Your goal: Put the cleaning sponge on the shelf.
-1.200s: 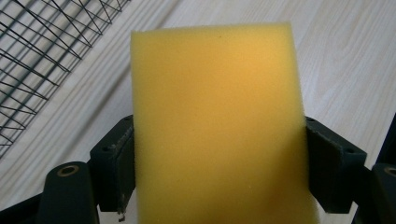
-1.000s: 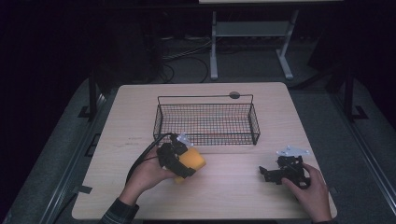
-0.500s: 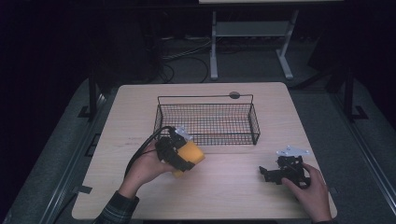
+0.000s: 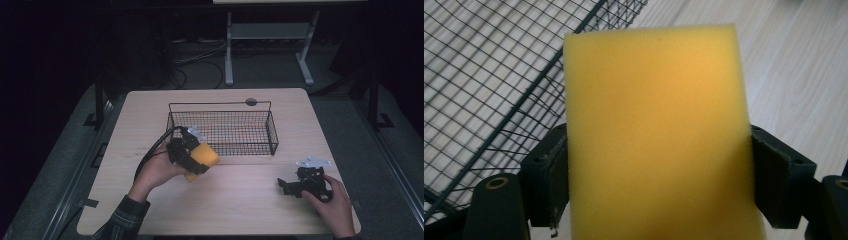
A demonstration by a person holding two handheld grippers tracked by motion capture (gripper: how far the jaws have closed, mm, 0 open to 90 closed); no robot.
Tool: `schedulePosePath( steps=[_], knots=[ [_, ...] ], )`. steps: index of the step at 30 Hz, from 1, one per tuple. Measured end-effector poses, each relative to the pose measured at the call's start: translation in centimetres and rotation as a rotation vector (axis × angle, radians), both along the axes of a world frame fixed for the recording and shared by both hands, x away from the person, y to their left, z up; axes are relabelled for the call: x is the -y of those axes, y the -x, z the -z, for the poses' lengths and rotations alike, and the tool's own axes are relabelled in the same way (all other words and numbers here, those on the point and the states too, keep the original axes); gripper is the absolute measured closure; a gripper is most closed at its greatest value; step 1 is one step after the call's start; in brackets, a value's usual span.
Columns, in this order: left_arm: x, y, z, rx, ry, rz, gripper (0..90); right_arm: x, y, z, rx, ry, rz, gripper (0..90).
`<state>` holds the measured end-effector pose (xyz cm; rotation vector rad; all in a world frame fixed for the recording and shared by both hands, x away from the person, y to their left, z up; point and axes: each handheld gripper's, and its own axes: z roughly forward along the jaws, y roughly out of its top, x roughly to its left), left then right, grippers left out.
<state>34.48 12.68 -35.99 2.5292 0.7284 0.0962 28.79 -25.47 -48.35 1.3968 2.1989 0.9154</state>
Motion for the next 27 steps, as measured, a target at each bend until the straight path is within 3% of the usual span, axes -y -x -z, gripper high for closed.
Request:
schedulePosePath(
  steps=[16, 27],
  knots=[
    [-0.8, -3.0, -1.3, 0.005, -0.006, -0.044, 22.3, 0.0, 0.0, 0.0, -0.001, 0.000, 0.000, 0.0],
    [-1.7, -5.1, -1.8, 0.004, -0.008, -0.106, 22.4, 0.0, 0.0, 0.0, -0.002, 0.000, -0.001, 0.0]
  ],
)
